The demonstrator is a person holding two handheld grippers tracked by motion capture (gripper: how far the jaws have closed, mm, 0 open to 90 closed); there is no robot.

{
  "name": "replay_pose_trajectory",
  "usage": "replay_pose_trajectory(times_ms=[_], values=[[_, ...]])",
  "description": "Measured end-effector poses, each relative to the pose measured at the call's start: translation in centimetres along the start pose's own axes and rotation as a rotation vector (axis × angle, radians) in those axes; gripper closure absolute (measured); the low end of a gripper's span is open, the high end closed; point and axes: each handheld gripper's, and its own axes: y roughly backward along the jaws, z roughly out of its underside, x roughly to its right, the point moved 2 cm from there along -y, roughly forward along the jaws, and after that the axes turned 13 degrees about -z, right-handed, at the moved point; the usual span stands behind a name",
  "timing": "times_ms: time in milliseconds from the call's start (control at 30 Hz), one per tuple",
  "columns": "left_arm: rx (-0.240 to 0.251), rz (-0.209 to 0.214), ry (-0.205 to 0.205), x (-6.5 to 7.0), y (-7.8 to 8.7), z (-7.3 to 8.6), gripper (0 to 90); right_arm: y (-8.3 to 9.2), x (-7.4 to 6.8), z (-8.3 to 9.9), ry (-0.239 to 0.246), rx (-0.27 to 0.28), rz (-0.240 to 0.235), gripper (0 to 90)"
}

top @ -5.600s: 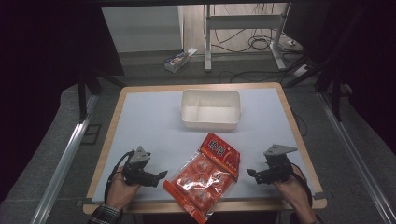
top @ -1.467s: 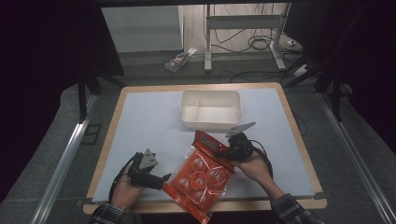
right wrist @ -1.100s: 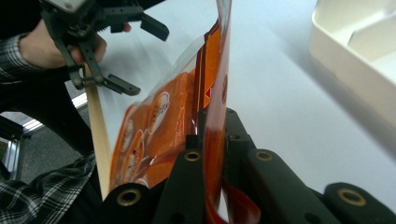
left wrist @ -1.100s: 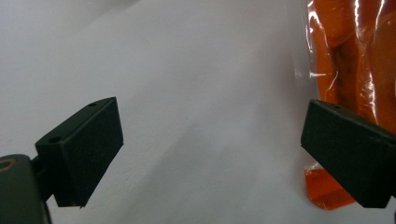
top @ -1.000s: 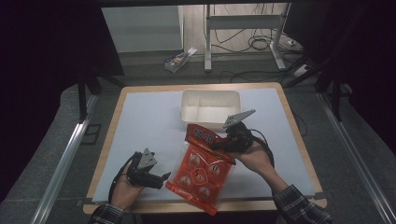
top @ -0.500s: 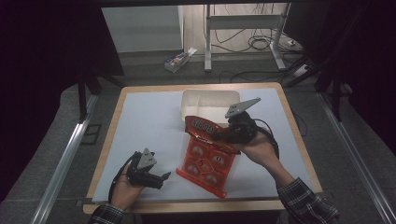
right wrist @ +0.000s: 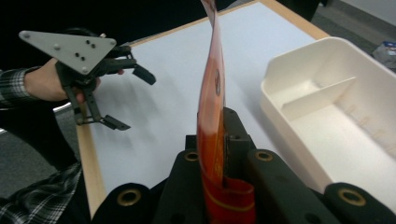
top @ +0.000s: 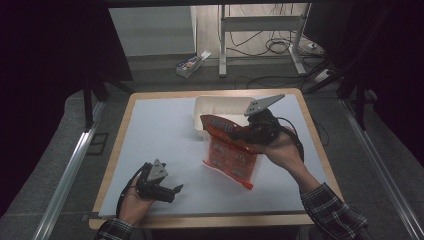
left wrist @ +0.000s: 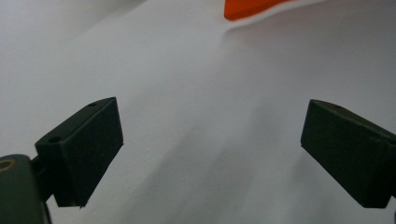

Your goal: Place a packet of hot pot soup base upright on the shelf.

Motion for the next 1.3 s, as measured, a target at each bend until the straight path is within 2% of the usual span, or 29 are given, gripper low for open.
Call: replay_pose_trajectory(times_ms=[500, 1300], values=[[0.003, 0.021, 0.016, 0.0, 0.0, -0.1, 5.2, 1.8, 1.5, -1.9, 0.003, 0.028, 0.041, 88.5], [0.000, 0.024, 0.011, 0.1, 0.0, 0.0, 5.3, 4.0, 4.5, -5.0, -0.015, 0.086, 0.120, 88.5]])
